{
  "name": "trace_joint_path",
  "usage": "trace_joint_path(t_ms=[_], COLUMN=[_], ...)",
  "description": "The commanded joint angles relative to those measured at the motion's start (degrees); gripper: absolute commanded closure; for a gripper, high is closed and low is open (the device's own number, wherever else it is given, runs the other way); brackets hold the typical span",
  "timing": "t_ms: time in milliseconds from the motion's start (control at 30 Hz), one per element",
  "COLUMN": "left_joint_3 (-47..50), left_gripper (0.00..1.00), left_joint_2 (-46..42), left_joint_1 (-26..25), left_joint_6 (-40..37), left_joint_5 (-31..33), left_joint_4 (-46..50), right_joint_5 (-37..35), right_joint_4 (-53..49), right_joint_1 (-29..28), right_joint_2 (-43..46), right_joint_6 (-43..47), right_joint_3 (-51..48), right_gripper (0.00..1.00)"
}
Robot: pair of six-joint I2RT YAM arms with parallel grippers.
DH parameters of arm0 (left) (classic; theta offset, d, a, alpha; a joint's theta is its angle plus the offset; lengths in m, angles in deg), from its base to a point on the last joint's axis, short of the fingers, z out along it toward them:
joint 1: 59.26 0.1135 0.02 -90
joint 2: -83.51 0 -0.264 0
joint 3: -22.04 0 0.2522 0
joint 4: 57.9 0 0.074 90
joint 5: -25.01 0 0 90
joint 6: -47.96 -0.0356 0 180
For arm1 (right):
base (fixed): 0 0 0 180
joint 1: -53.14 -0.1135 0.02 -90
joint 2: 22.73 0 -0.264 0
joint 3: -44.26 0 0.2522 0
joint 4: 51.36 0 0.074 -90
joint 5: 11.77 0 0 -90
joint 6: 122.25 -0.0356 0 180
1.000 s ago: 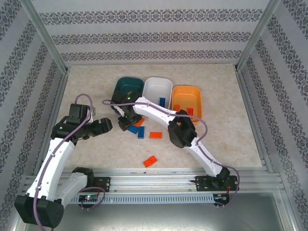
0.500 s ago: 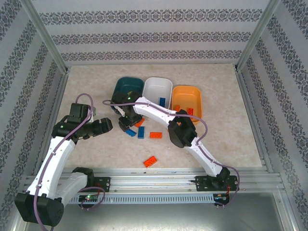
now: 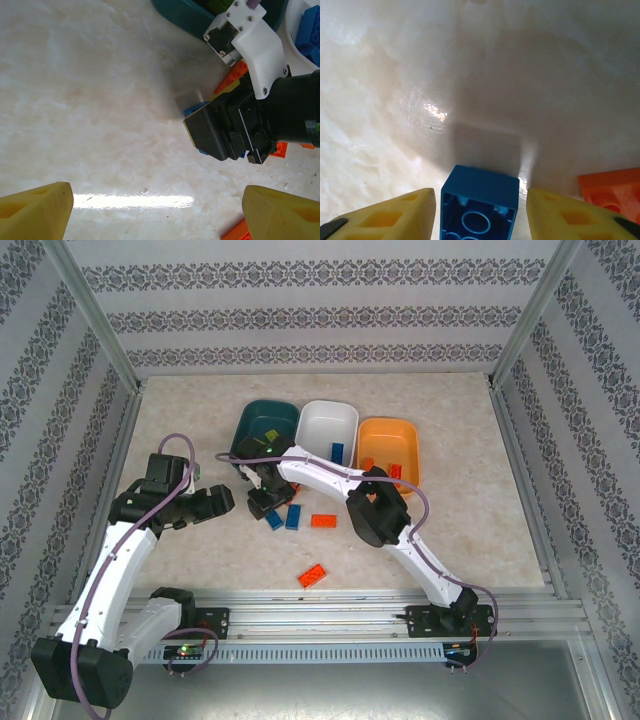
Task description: Sort the legos into containers by color
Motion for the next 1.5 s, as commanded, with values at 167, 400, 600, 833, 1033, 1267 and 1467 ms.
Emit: trace_joint_path(t_ms=[167,400,600,833,1033,1267,1467], left_joint_3=[0.8,0.4,0.4,1.3,2.1,1.0,-4.0], left_gripper=[0.12,0.12,0.12,0.11,0.11,0.0,0.0], left_joint_2=[0.4,0.0,-0.4,0.6,1.3,7.8,17.4], left_joint_1=[-0.1,-0.1,-0.1,-0.2,-0.7,-6.5,-19.3], left_joint_6=[-1.0,-1.0,-1.2,-0.8,-0.4,-2.1,-3.5], left_joint_5=[0.5,0.6,0.0,-5.8,-10.6,-13.1,-4.2], left_joint_4=[1.0,1.2,0.7,-2.5,-4.8,-5.0,-4.5], right_joint_5=[-3.2,-0.4,6.0,5.6,4.0,3.7,3.4], right_joint_4=[-1.6,-0.2,4.9,6.2,5.1,3.5,7.5], right_joint_1=[0.2,3.0,7.7,16.2,24.0,26.3,26.4], right_joint_2=[2.9,7.6,13.3,17.1,15.4,15.8,25.4], right_joint_6=[-2.8,-6.7,-13.3,-16.1,-18.1,-17.1,-17.8], right_joint_3=[-1.1,-1.0,-2.6,-3.8,-3.1,-1.3,-14.7], right_gripper=[0.65,0.64,0.64,0.64,0.54,0.41,0.41])
